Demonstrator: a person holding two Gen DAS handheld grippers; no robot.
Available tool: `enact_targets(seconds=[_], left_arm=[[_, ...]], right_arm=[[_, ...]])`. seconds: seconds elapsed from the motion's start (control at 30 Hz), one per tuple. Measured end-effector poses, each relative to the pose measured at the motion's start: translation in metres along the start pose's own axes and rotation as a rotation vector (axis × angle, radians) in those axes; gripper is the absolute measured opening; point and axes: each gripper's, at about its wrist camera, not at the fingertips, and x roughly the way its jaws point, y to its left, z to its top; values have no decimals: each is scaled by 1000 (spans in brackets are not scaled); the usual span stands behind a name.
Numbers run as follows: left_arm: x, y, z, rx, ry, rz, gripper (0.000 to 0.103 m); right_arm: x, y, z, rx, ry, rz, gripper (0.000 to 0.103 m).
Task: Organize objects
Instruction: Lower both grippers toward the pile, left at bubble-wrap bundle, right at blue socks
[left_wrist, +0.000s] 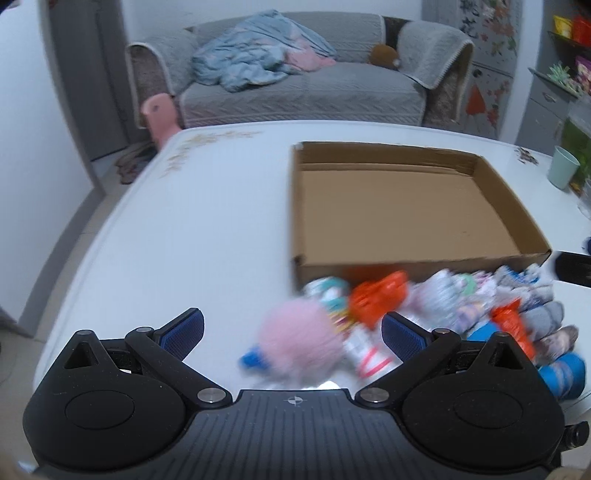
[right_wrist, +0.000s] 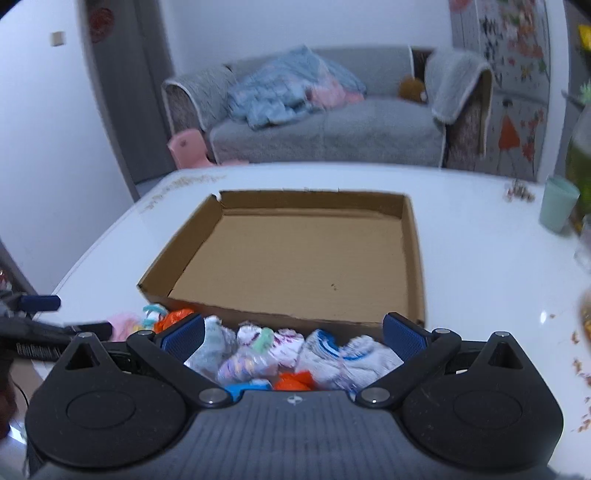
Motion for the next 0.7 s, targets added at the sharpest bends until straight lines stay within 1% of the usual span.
enact_targets(seconds=[0.1, 0.13, 0.2, 0.27, 0.33, 0.37, 0.5, 0.63, 0.7], left_arm=[[-7, 17, -23, -23, -2, 16, 103], [-7, 21, -30, -27, 3, 23, 103], [-6, 29, -44, -44, 18, 28, 103], [-1, 32, -52, -69, 41, -3, 103], [3, 31, -55, -87, 50, -38, 103], [7, 29, -55, -87, 56, -44, 103], [19, 25, -58, -76, 77, -24, 103], [25, 32, -63, -74, 86, -7, 103], [27, 38, -66, -79, 87, -15, 103]], right_arm=[[-21, 0, -31, -40, -55, 19, 103], [-25, 0, -45, -55, -54, 27, 103], [-29, 1, -64, -89, -39, 5, 103], [-29, 2, -77, -112, -34, -27, 103], [-24, -1, -85, -110, -9, -38, 103], [-21, -3, -87, -106, 4, -41, 103], [-6, -5, -96, -99, 46, -62, 102], [0, -5, -102, -81, 59, -42, 102], [2, -2, -104, -92, 66, -27, 102]])
